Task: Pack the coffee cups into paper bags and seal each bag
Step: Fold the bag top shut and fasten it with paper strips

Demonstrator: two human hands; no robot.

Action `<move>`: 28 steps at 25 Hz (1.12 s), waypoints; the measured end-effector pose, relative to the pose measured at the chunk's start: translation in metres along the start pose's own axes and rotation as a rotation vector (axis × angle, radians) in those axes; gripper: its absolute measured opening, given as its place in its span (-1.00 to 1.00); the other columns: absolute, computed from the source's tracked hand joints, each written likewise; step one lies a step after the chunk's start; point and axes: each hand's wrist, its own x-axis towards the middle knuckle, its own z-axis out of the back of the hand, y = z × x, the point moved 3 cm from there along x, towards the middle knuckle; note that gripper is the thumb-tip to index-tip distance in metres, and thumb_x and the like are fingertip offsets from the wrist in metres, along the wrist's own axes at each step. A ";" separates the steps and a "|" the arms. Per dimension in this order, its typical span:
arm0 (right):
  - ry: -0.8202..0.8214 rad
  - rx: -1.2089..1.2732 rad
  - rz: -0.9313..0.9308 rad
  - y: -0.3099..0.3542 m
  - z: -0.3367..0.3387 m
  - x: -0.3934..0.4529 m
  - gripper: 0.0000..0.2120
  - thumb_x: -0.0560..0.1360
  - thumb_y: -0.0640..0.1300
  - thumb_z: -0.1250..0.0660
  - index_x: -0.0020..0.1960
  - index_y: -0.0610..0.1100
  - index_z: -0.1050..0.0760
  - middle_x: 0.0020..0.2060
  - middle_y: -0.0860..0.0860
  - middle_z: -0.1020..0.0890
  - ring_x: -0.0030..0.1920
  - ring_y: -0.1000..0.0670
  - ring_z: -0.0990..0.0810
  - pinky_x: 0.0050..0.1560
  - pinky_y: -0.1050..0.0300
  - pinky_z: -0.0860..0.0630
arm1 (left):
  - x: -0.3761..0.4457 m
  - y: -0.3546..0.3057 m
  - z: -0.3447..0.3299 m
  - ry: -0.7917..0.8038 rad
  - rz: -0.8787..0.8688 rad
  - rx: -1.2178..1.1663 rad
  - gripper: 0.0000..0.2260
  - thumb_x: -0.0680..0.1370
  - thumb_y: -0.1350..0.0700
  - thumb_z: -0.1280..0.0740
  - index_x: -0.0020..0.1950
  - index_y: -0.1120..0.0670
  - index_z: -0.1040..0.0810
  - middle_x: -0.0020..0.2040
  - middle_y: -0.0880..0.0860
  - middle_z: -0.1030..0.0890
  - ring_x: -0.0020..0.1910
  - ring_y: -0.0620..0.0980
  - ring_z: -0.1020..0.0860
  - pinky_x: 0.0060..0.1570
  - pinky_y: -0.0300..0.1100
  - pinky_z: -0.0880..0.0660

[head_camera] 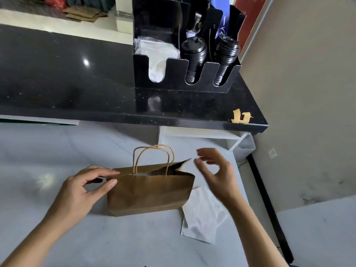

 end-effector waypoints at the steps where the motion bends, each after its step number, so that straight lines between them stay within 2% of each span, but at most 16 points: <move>1: -0.087 -0.009 -0.036 -0.002 0.012 0.014 -0.85 0.58 -0.04 -0.43 0.15 0.05 -0.60 -0.04 0.16 -0.70 -0.04 0.12 -0.69 0.03 0.12 -0.61 | 0.000 0.000 0.000 -0.001 0.002 -0.002 -0.79 0.46 0.10 -0.49 0.02 -0.19 -0.71 0.05 -0.11 -0.70 0.05 -0.11 -0.65 0.11 -0.35 -0.49; 4: -0.321 -0.106 -0.177 -0.010 0.048 0.058 -0.89 0.61 -0.06 -0.36 0.13 0.01 -0.59 -0.19 0.11 -0.69 -0.20 0.06 -0.71 0.00 0.02 -0.62 | -0.001 0.003 0.000 0.002 0.015 -0.004 -0.80 0.46 0.08 -0.49 0.03 -0.18 -0.72 0.08 -0.11 -0.70 0.07 -0.10 -0.65 0.12 -0.35 -0.49; 7: -0.427 -0.167 -0.259 -0.018 0.072 0.090 -0.78 0.59 -0.08 -0.30 0.22 -0.05 -0.56 -0.23 0.00 -0.69 -0.12 -0.10 -0.69 0.01 0.09 -0.44 | -0.002 0.005 0.001 0.009 0.030 0.005 -0.80 0.47 0.06 -0.49 0.04 -0.20 -0.72 0.09 -0.12 -0.70 0.09 -0.11 -0.64 0.12 -0.35 -0.49; 10: -0.391 -0.238 -0.335 -0.025 0.082 0.111 -0.68 0.57 -0.08 -0.27 0.30 -0.11 -0.56 -0.17 -0.08 -0.72 0.02 -0.14 -0.64 0.07 0.11 -0.40 | -0.002 0.004 0.001 0.011 0.036 0.008 -0.80 0.47 0.05 -0.49 0.04 -0.21 -0.72 0.10 -0.14 -0.69 0.10 -0.14 -0.64 0.10 -0.41 -0.47; 12: -0.349 -0.264 -0.362 -0.026 0.083 0.119 -0.70 0.57 -0.08 -0.29 0.24 -0.13 -0.61 -0.07 -0.10 -0.72 0.05 -0.15 -0.64 0.11 0.08 -0.46 | -0.002 0.003 0.000 0.010 0.034 0.005 -0.80 0.47 0.04 -0.48 0.04 -0.21 -0.72 0.09 -0.14 -0.69 0.09 -0.16 -0.63 0.08 -0.44 -0.46; 16: -0.335 -0.267 -0.354 -0.021 0.085 0.125 -0.83 0.54 -0.04 -0.38 0.05 -0.08 -0.67 -0.18 0.00 -0.67 -0.13 -0.06 -0.62 0.00 0.09 -0.52 | -0.002 0.002 0.001 0.010 0.029 -0.004 -0.80 0.47 0.05 -0.48 0.04 -0.21 -0.71 0.09 -0.14 -0.69 0.08 -0.14 -0.64 0.09 -0.42 -0.47; 19: -0.322 -0.201 -0.343 -0.017 0.087 0.125 -0.86 0.54 0.04 -0.40 -0.03 -0.03 -0.64 -0.25 0.03 -0.69 -0.31 0.03 -0.61 -0.18 0.17 -0.52 | -0.002 0.002 0.000 0.011 0.037 -0.007 -0.80 0.47 0.05 -0.48 0.04 -0.21 -0.71 0.09 -0.13 -0.69 0.08 -0.14 -0.64 0.09 -0.42 -0.47; 22: -0.315 -0.047 -0.374 -0.015 0.090 0.128 -0.95 0.56 -0.14 -0.37 -0.04 -0.06 -0.61 -0.27 0.03 -0.72 -0.48 0.10 -0.61 -0.47 0.32 -0.48 | -0.001 0.000 0.000 0.013 0.036 -0.009 -0.80 0.47 0.06 -0.48 0.03 -0.22 -0.71 0.08 -0.13 -0.69 0.07 -0.15 -0.63 0.08 -0.43 -0.47; 25: -0.340 0.018 -0.373 -0.013 0.093 0.129 -0.89 0.52 -0.25 -0.34 -0.03 -0.11 -0.63 -0.24 0.03 -0.75 -0.48 0.11 -0.64 -0.41 0.24 -0.57 | -0.001 -0.001 0.000 0.008 0.038 -0.012 -0.79 0.48 0.08 -0.49 0.02 -0.23 -0.71 0.07 -0.14 -0.69 0.07 -0.17 -0.63 0.07 -0.45 -0.46; 28: -0.356 0.029 -0.296 -0.010 0.087 0.123 -0.89 0.50 -0.25 -0.40 0.01 -0.17 -0.65 -0.25 0.09 -0.73 -0.46 0.14 -0.63 -0.38 0.31 -0.55 | -0.002 -0.002 0.000 0.008 0.034 -0.013 -0.79 0.48 0.08 -0.48 0.03 -0.21 -0.71 0.08 -0.12 -0.69 0.08 -0.16 -0.63 0.08 -0.43 -0.46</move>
